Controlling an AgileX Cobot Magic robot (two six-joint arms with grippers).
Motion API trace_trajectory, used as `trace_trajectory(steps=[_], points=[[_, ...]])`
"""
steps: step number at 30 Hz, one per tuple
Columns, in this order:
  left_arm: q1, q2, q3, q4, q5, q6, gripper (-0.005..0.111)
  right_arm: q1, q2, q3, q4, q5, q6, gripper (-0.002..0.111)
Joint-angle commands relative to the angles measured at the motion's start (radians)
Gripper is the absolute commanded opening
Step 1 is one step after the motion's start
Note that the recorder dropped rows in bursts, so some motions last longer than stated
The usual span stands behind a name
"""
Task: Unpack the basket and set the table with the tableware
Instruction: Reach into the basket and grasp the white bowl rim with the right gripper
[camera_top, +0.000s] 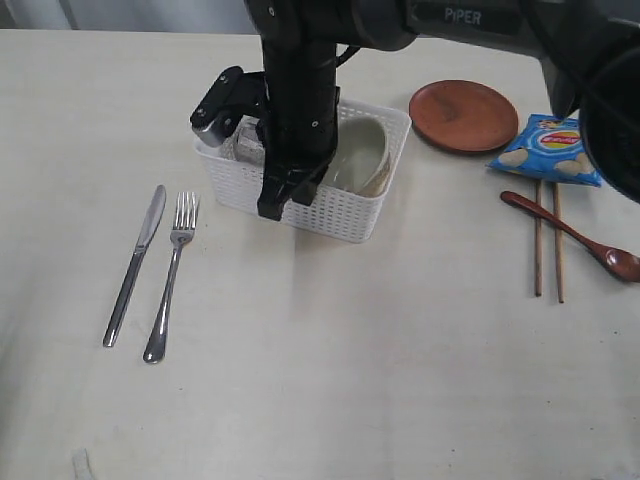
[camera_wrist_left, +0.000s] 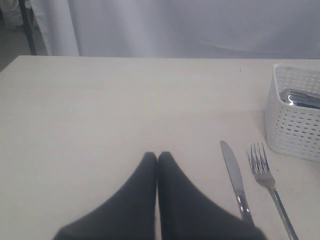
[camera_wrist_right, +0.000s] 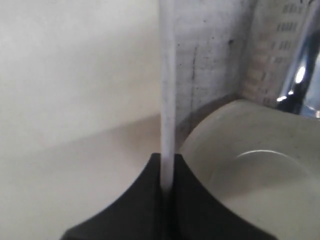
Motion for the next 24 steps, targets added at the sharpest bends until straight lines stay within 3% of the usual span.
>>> trace_trajectory(steps=[1,8,20,24], points=[[0.003,-0.004,0.004,0.008,-0.009,0.004,0.0,-0.047,0.001,-0.009,-0.079,-0.083,-0.008,-0.001],[0.003,-0.004,0.004,0.008,-0.009,0.004,0.0,-0.108,0.054,-0.123,-0.067,-0.095,-0.04,-0.001],[0.003,-0.004,0.004,0.008,-0.009,0.004,0.0,-0.111,0.171,-0.298,-0.108,-0.06,0.001,0.001],[0.003,-0.004,0.004,0.008,-0.009,0.004,0.0,-0.111,0.153,-0.298,-0.107,-0.016,0.001,0.024]])
